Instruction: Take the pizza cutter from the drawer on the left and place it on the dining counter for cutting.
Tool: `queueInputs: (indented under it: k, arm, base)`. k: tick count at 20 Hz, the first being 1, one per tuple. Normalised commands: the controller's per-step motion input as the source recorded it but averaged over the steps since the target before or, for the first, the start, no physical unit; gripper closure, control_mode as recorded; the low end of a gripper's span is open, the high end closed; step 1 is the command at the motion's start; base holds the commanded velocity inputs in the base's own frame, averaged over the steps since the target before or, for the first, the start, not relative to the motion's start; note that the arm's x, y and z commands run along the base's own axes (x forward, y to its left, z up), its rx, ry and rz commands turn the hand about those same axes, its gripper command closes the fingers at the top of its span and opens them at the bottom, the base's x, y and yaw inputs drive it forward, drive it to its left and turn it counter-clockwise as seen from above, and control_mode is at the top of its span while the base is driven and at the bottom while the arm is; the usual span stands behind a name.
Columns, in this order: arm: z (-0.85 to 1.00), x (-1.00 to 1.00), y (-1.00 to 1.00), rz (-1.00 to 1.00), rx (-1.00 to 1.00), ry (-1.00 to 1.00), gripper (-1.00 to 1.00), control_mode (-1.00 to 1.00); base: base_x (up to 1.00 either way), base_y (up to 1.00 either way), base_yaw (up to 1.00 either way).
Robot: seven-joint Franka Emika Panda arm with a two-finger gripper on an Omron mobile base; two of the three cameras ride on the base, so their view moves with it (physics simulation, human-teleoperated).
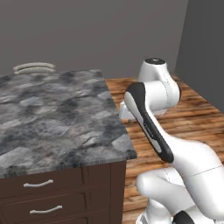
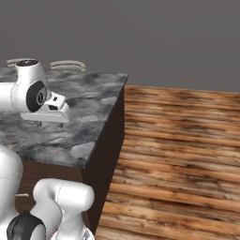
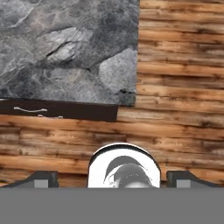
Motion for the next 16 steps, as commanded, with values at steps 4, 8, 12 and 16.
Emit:
queueInputs:
  k: [4, 8, 12, 16]
  arm:
    - [-0.09, -0.61, 0.83, 0.11, -0.13, 0.00, -1.00, -1.00]
    - [-0.19, -0.48, 0.84, 0.12, -0.21, -0.03, -1.00, -1.00]
    - [-0.16, -0.37, 0.86, 0.13, -0.24, -0.01, -1.00, -1.00]
    - [-0.11, -0.16, 0.94, 0.17, -0.22, 0.00, -1.00, -1.00]
  base:
    - [0.00, 0.00, 0.00]
    - [0.00, 0.00, 0.00]
    - [0.00, 0.00, 0.00]
    - [0.00, 0.00, 0.00]
